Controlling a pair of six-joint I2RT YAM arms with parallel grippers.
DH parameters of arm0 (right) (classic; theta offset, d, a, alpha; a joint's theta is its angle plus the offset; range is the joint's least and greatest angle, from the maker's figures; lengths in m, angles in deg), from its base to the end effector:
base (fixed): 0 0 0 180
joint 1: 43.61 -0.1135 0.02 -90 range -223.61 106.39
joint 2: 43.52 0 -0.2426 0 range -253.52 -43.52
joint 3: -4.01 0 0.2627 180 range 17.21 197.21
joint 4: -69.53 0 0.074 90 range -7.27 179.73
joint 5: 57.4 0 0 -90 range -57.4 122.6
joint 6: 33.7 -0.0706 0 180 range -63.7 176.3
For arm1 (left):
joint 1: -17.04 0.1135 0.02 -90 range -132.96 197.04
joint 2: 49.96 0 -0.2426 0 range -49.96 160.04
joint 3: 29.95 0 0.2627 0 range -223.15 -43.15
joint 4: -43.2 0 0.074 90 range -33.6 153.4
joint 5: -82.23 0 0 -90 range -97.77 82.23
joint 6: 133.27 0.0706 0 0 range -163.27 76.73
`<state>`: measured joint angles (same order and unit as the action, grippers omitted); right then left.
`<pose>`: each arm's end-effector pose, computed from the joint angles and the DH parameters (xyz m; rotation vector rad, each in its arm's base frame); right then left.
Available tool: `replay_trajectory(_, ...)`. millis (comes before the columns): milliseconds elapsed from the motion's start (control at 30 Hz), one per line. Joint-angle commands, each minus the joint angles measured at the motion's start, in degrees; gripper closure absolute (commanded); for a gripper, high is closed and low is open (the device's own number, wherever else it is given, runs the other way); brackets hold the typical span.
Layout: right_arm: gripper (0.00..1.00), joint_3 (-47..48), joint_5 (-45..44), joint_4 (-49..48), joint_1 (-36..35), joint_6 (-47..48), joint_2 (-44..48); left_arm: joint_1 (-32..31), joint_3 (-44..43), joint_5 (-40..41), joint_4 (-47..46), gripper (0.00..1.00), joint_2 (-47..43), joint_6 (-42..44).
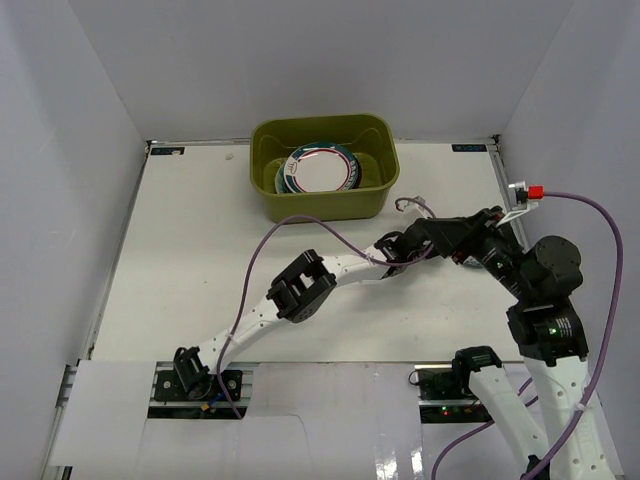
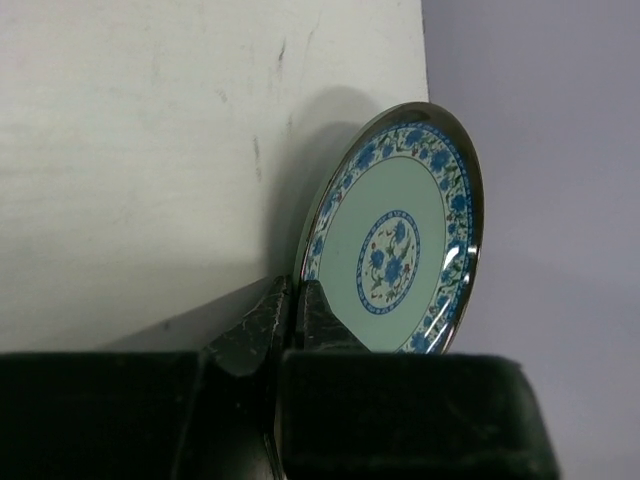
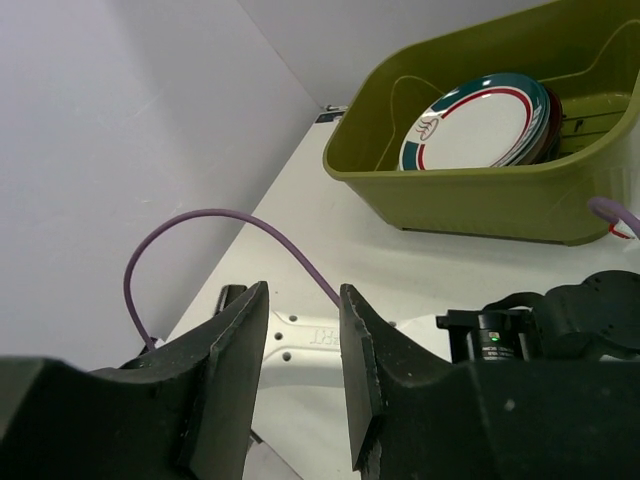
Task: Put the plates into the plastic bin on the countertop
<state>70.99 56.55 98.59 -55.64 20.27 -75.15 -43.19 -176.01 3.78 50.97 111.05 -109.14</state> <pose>0.1558 0.0625 0.4079 -0.0357 1.5488 0.9773 0.3277 -0.5444 0.0694 -0.2529 2.1625 -1.1889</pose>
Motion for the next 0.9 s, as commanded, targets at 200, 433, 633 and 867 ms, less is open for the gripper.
replay_trajectory(200,0.6,4.7,-2.2,-2.1,-0.2,-1.9,3.0,-0.1,35.5,-5.7,-17.9,1.0,-25.7,10.1)
replay_trajectory(433,0.59,12.0,-6.5,-0.4,-0.2,-0.4,3.2,2.7,50.7,-15.0,-29.1,1.0,-42.1,9.1)
replay_trajectory(633,0.59,14.4,-9.1,0.8,-0.2,1.7,4.0,10.7,59.2,-18.1,-29.0,1.0,-58.5,10.8)
replay_trajectory(867,0.59,8.1,-9.9,-1.3,-0.2,2.4,3.3,29.4,64.7,-21.3,-17.3,1.0,-71.7,9.8)
